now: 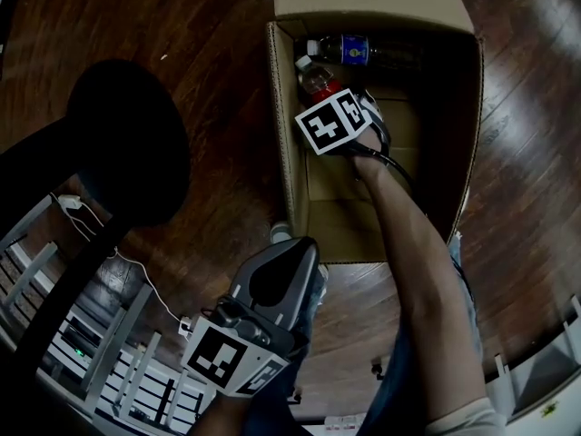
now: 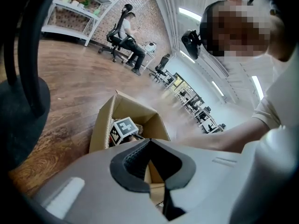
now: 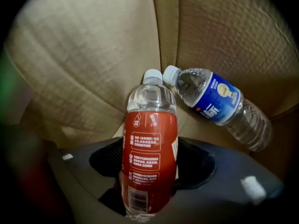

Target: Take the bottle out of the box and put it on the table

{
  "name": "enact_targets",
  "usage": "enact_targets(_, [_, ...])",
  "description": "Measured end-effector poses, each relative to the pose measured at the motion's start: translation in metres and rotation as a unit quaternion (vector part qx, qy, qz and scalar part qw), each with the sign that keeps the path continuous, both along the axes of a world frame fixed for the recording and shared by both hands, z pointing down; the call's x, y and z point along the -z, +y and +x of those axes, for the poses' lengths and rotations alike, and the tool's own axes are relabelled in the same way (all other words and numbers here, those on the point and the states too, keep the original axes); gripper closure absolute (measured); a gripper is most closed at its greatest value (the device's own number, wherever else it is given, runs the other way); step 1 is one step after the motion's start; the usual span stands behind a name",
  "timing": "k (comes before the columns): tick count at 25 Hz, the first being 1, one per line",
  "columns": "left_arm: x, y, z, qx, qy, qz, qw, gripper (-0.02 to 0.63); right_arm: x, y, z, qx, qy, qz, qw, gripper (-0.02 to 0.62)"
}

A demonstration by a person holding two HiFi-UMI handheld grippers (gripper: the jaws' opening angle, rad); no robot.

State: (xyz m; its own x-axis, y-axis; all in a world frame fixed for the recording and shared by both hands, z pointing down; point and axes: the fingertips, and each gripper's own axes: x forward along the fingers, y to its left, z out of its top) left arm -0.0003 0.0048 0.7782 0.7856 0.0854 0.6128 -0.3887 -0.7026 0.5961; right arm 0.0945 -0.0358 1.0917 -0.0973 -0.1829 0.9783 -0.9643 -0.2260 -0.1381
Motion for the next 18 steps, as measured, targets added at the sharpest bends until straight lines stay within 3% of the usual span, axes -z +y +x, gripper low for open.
enact_targets(9, [0.005, 0.001, 0.007, 0.012, 0.001, -0.006, 0.9999, 0.606, 0.033, 0.022, 0.014, -0.043, 0.001, 0.056, 0.998, 0.301])
enact_targets(18, [0.046, 0.022, 0.024, 0.012, -0.001, -0.01, 0.9999, 0.606, 0.135, 0.051, 0.016, -0.07, -0.022, 0.113, 0.991, 0.301])
